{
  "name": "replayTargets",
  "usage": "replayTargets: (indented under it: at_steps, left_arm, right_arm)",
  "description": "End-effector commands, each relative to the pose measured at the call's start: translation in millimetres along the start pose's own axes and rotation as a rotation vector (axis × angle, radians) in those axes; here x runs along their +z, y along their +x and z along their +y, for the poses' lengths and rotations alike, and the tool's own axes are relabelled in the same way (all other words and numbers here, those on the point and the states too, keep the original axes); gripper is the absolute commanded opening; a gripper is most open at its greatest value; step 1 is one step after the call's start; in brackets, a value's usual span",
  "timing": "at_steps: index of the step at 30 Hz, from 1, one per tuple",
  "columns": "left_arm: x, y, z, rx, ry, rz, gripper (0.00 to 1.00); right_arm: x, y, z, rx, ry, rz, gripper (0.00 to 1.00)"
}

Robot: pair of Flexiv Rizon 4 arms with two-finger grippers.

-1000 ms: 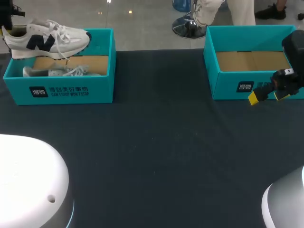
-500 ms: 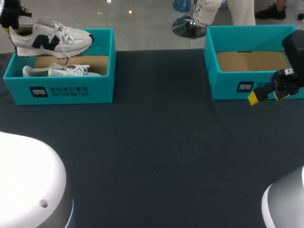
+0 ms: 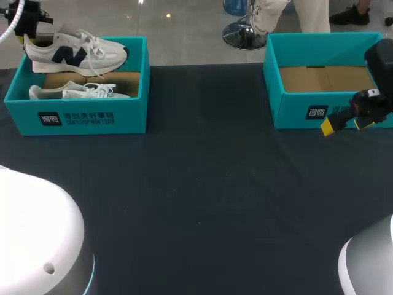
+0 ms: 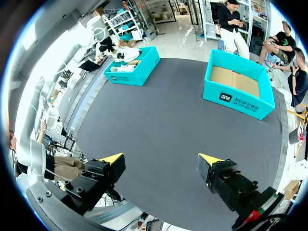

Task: Take the shoe out of the shoebox, open the shoe tongue, remove and reinsert the insole, then place the shoe into the shoebox

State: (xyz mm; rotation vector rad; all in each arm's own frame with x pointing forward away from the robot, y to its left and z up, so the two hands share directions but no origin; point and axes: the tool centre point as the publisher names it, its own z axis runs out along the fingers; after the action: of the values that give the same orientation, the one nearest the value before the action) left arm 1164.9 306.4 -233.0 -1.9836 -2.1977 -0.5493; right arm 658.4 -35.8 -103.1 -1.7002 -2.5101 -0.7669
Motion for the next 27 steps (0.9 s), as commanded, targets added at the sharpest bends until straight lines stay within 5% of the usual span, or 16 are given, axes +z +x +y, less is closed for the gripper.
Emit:
replayTargets:
  at_steps: [1,27]
  left_arm:
    - [12,-7.8,7,0.003,0.0,0.006,0.0]
    - [85,-43.2,-2,0.019,0.097,0.023,0.0]
  right_arm:
    - [1,-0.2,4.6,0.001,0.009,0.0,1.0]
    - [1,-0.2,4.6,0.001,0.009,0.0,1.0]
